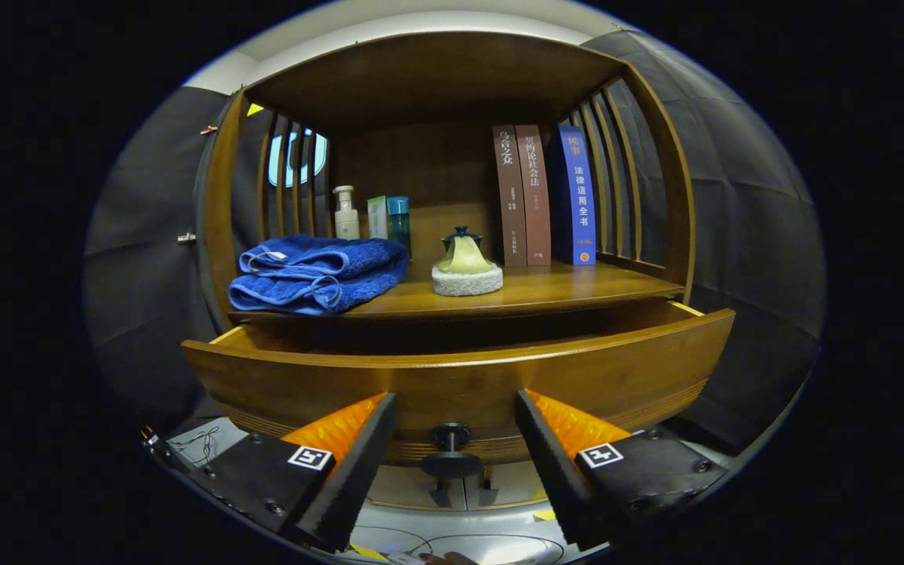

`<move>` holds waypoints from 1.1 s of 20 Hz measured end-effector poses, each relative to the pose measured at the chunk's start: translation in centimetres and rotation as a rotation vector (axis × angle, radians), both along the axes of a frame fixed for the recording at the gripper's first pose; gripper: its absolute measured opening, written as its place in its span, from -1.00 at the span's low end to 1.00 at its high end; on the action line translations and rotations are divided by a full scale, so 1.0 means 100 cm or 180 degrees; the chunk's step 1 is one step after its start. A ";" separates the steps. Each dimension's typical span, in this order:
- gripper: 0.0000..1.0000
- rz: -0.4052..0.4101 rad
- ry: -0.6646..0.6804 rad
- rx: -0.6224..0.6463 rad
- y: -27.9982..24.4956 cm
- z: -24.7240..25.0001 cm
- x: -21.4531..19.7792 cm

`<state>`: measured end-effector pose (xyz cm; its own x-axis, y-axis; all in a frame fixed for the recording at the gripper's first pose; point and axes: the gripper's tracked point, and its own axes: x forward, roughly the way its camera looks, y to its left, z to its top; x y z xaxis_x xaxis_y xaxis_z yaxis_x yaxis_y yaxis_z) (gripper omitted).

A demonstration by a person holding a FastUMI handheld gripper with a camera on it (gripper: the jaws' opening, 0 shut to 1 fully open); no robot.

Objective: Pull open the drawer, take out the items inside it, and place them on the countertop above the cabinet.

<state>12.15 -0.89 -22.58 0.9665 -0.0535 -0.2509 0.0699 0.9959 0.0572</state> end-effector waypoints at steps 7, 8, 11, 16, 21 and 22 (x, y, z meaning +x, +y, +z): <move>0.97 -0.0025 -0.0013 0.0036 0.000 -0.002 0.042; 0.97 -0.0027 -0.0010 0.0035 -0.001 -0.002 0.045; 0.97 -0.0028 0.0006 0.0026 -0.001 -0.003 0.052; 0.97 -0.0037 0.0036 -0.0007 -0.001 -0.004 0.057; 0.96 -0.0046 0.0057 0.0068 -0.001 -0.005 0.057; 0.96 -0.0047 0.0081 0.0084 -0.001 -0.007 0.057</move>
<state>17.80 -0.99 -23.28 0.9590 -0.0608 -0.2769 0.0864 0.9929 0.0813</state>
